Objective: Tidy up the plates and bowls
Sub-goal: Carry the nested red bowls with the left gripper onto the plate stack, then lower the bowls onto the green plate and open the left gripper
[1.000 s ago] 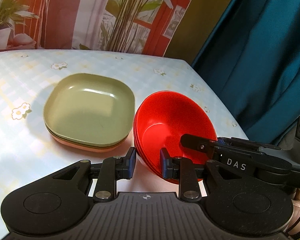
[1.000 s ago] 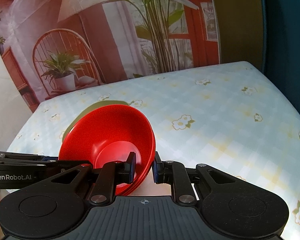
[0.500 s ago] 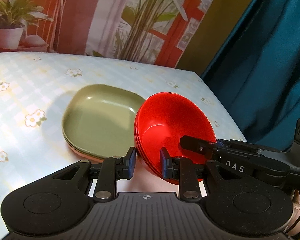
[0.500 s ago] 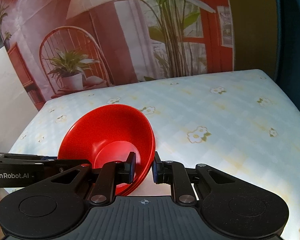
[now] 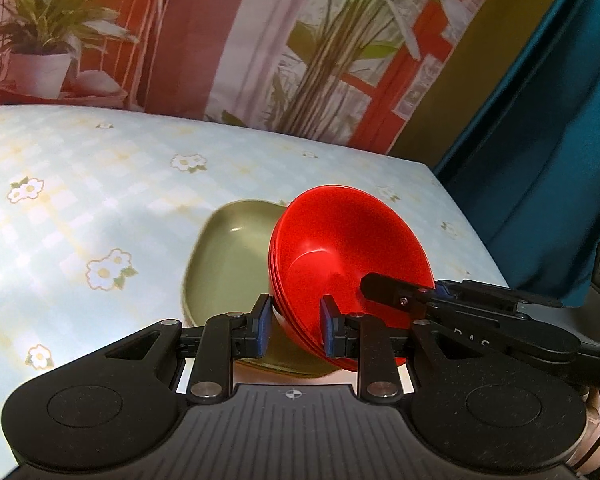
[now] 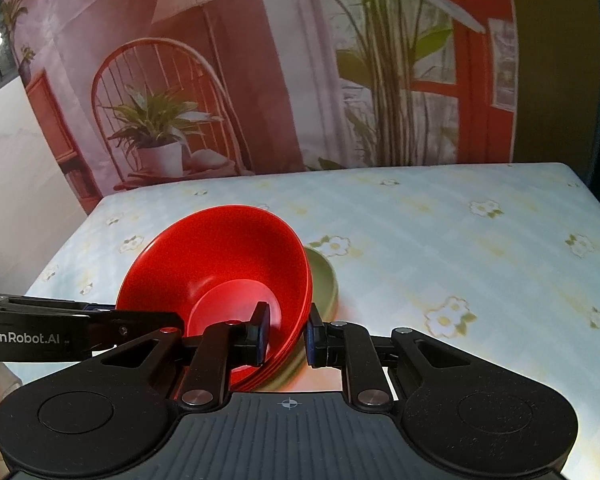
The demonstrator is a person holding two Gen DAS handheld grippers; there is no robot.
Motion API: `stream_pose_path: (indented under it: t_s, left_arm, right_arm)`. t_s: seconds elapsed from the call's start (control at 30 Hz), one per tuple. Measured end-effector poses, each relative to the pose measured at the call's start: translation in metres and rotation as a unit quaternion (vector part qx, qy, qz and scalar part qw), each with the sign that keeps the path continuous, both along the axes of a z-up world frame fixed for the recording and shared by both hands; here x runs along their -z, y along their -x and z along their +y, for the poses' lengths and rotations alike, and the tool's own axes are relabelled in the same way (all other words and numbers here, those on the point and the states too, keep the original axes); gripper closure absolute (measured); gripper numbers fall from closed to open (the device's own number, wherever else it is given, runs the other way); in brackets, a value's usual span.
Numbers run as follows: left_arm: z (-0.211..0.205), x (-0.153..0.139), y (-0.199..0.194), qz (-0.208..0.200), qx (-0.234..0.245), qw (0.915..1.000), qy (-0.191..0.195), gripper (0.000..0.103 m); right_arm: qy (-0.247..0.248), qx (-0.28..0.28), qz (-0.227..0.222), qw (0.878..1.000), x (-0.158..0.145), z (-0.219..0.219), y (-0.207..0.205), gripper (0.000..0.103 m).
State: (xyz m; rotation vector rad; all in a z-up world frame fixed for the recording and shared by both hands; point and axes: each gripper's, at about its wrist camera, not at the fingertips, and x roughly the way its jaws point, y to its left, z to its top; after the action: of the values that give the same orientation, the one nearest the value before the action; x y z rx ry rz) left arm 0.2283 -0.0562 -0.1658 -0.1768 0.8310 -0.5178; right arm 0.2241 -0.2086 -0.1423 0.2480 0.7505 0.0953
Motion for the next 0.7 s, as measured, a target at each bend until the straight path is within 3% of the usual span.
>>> stream_pose_path:
  t_s: [0.7]
  left_arm:
    - [0.013, 0.022, -0.034, 0.028, -0.022, 0.9994, -0.004, 0.076]
  right_arm:
    - [0.001, -0.013, 0.033, 0.999, 0.027, 0.02, -0.039, 0.087]
